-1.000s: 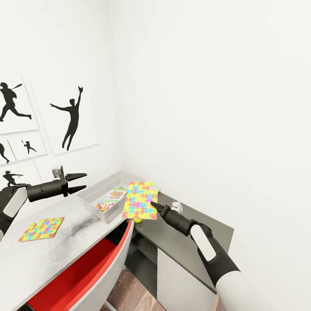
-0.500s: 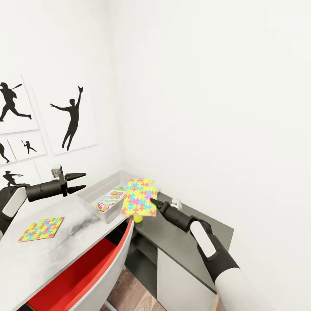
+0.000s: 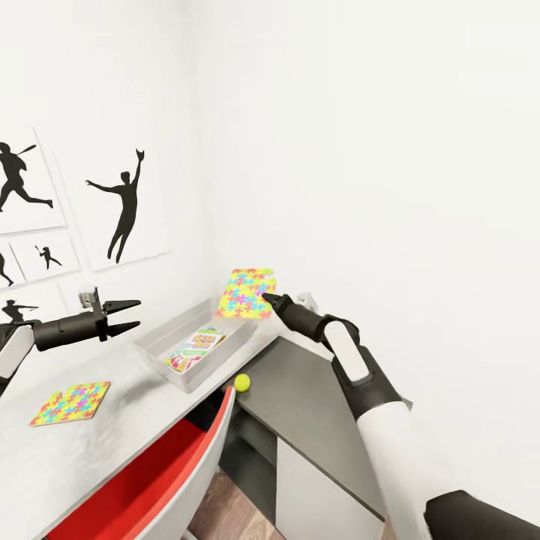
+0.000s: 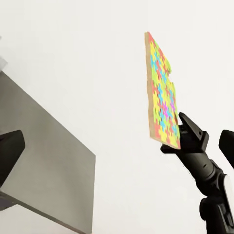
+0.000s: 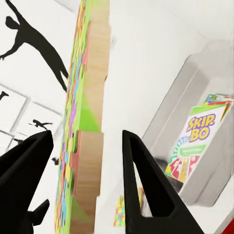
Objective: Put all the toys in the child's room - the three board games (two on the bed and one on the table), the two jigsaw puzzles on the table, and the tennis ball on the table - inside the toy box on the table in the child's room.
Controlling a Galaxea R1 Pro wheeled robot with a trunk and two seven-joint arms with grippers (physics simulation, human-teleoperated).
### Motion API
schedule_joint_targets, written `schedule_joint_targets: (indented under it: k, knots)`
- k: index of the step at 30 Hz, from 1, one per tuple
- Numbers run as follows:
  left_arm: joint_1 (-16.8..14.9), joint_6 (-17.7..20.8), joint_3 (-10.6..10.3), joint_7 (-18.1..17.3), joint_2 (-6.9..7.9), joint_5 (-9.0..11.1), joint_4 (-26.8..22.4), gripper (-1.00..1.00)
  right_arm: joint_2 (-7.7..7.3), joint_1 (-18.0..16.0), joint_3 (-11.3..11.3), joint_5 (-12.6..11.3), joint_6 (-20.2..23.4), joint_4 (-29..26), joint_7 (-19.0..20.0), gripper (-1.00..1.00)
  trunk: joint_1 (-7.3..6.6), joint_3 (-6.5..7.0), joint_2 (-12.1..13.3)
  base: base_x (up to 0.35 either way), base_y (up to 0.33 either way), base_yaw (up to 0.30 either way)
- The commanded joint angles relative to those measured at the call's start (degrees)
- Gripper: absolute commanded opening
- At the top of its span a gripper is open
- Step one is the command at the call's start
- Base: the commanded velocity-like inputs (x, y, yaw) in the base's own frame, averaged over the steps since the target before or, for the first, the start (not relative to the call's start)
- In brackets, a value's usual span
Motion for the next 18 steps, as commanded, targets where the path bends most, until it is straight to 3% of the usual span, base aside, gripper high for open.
schedule_joint_targets:
  k: [1, 8, 18]
  knots:
    - [0.0, 0.2, -0.2, -0.2, 0.21, 0.2, 0.1, 1.00, 0.01, -0.5, 0.0, -0.3, -0.7, 0.3, -1.2, -1.00, 0.03, -0.03, 0.0, 0.038, 0.025, 0.000]
    - [0.0, 0.2, -0.2, -0.2, 0.60, 0.2, 0.2, 1.00, 0.01, -2.0, 0.2, -0.6, -4.4, 2.3, -5.0, -1.00, 0.03, -0.03, 0.0, 0.012, 0.008, 0.000]
    - [0.0, 0.2, -0.1, -0.2, 0.68, 0.2, 0.2, 1.00, 0.01, -2.8, 1.6, -0.5, 3.1, 2.2, -5.6, -1.00, 0.03, -0.03, 0.0, -0.028, 0.000, 0.000]
